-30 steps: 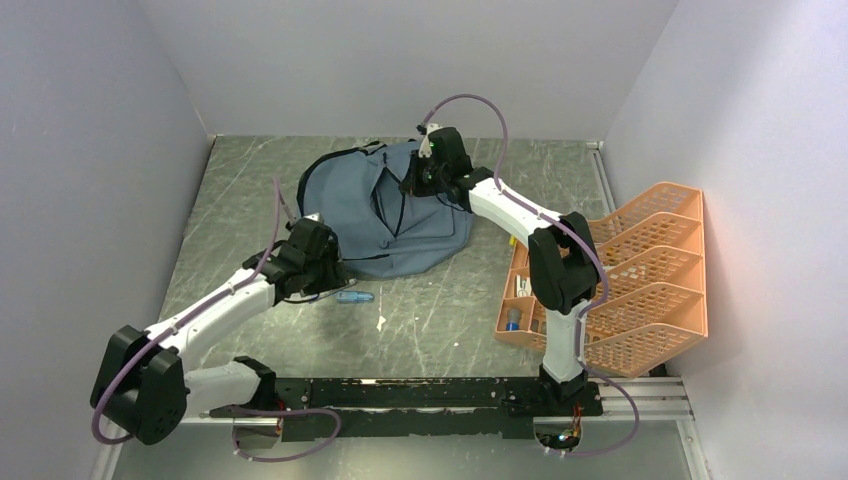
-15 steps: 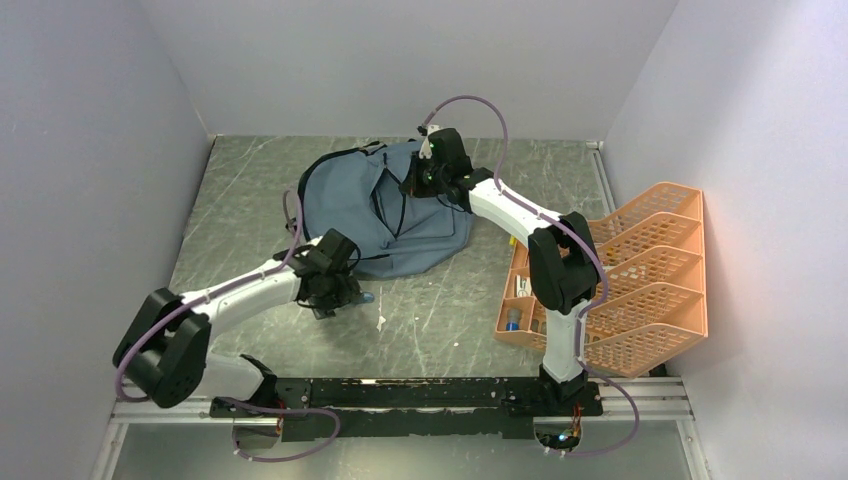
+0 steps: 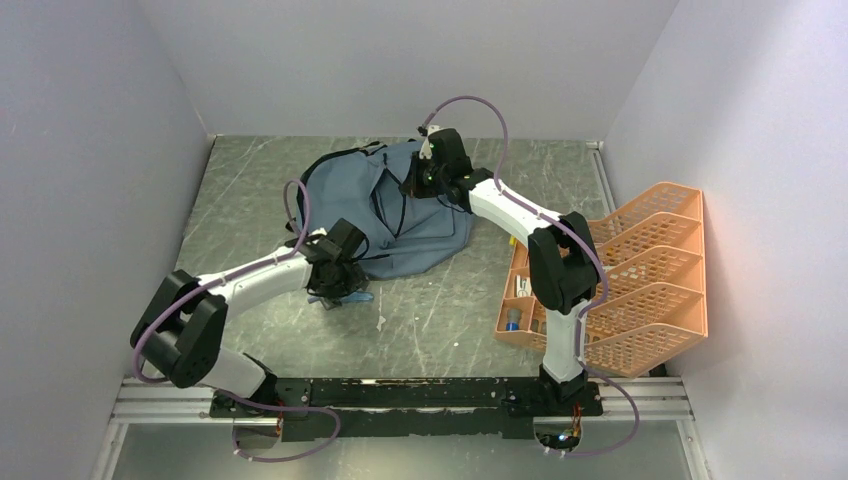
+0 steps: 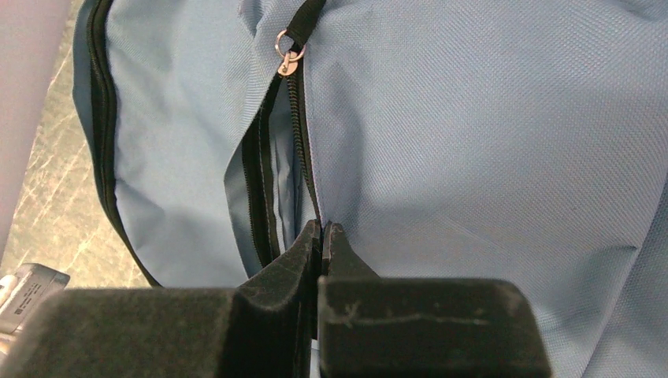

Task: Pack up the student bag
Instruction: Pick up the stationery from the center of the board.

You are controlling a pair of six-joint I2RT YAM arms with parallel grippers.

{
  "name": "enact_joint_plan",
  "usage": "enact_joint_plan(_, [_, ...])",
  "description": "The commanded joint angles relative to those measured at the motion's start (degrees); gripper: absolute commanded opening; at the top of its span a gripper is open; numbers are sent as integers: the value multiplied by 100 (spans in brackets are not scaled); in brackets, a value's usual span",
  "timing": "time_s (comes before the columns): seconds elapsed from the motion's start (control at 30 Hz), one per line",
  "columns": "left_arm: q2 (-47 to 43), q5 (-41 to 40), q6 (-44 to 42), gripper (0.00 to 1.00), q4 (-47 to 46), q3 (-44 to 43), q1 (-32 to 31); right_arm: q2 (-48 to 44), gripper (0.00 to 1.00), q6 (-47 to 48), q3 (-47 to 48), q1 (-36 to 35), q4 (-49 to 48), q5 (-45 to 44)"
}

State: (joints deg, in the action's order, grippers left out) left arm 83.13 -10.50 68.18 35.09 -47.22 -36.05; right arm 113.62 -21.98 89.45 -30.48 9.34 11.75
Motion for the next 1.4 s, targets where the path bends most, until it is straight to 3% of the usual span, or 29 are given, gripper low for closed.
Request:
enact_joint_plan(0.0, [238,-226,105,66,121,-176,-49,-156,0,-25,-112,46,314,-72])
enact_joint_plan(0.33, [833,-522,-324,63,260,-423,-51,-139,0,-13,-122,49,305,-24])
enact_joint_plan(0.87, [830,11,-1778,35,-334,-419,-45,-195,0,-11,-157,66,287,-24])
enact_joint_plan(0.97, [680,90,-2050,19,-483,-388,-47,-195,0,-16,-147,62,297,-23])
enact_joint_plan(1.1, [377,36,-2356,6,-533,-377,-49,-199,0,13,-138,64,338,-41])
enact_joint_plan(1.23, [-162,155,-2748,5,-615,-412,-49,-220,0,16,-139,61,340,-50])
enact_joint_plan(1.37, [-950,477,-3158,5,-1310,-278,-50,-229,0,9,-143,68,340,-26])
